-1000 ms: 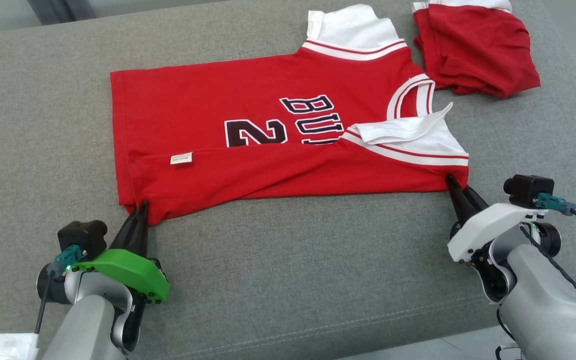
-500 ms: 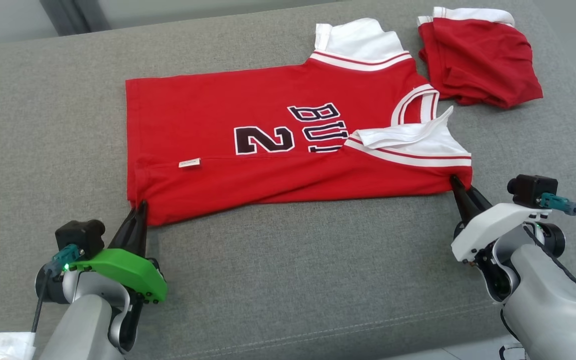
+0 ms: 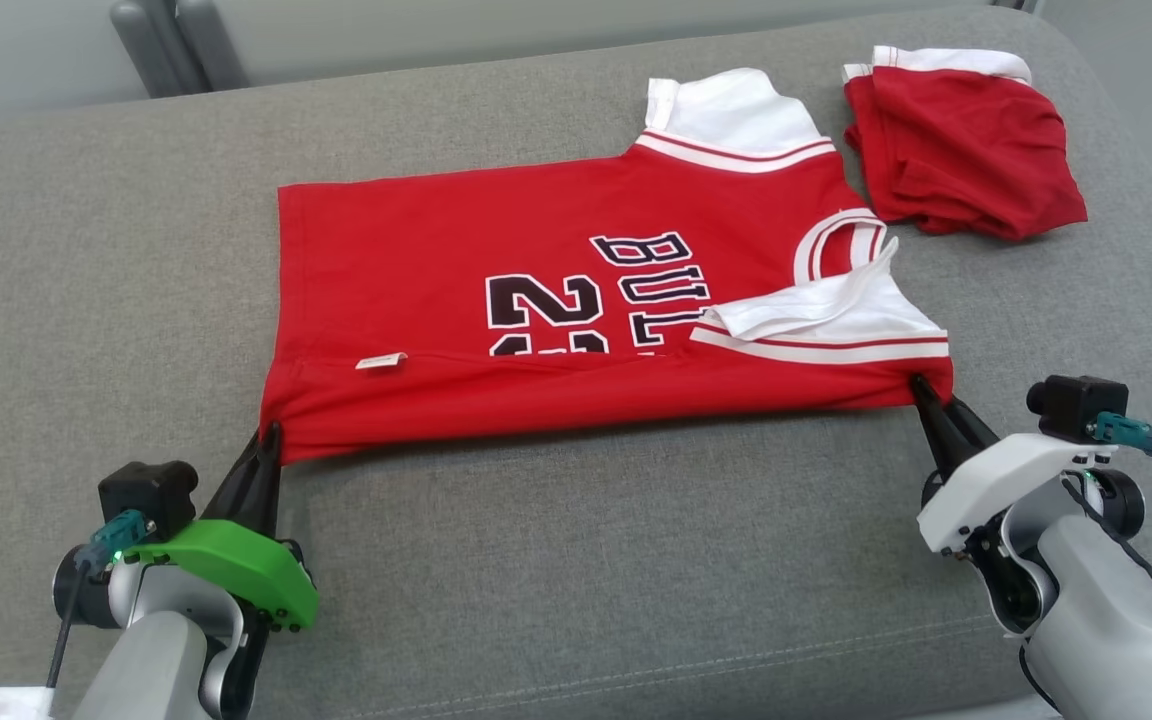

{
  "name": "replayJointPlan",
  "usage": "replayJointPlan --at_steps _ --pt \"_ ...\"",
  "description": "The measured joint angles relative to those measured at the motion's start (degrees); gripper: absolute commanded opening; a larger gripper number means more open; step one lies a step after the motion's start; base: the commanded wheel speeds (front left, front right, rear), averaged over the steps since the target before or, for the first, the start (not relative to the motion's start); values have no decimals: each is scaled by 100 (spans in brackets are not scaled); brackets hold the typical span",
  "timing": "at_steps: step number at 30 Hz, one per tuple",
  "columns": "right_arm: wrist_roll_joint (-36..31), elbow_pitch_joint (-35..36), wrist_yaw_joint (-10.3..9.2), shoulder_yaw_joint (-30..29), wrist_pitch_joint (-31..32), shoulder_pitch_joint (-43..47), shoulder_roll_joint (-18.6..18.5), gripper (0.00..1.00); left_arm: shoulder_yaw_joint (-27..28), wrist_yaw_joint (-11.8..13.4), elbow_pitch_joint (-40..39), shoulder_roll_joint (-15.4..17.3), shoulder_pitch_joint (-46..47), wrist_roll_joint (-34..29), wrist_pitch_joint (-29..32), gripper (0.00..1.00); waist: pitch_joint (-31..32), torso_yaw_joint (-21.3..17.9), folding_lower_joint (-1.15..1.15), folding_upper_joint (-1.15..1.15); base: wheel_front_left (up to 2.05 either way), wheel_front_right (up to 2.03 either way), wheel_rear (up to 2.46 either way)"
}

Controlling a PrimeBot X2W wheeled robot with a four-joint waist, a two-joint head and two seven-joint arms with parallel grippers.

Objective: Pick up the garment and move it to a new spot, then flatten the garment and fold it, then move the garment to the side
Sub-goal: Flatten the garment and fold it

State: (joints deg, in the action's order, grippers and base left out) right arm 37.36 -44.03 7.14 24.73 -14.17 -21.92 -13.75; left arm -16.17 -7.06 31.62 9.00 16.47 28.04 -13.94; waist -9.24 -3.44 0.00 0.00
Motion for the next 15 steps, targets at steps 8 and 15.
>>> replayJointPlan --at_steps 8,15 --pt "153 237 0 35 0 263 -132 0 -38 -7 -114 153 -252 0 0 0 101 30 0 0 0 0 0" --pt "311 490 2 51 0 599 -234 0 -107 -36 -276 275 -620 2 19 0 170 44 0 0 0 0 0"
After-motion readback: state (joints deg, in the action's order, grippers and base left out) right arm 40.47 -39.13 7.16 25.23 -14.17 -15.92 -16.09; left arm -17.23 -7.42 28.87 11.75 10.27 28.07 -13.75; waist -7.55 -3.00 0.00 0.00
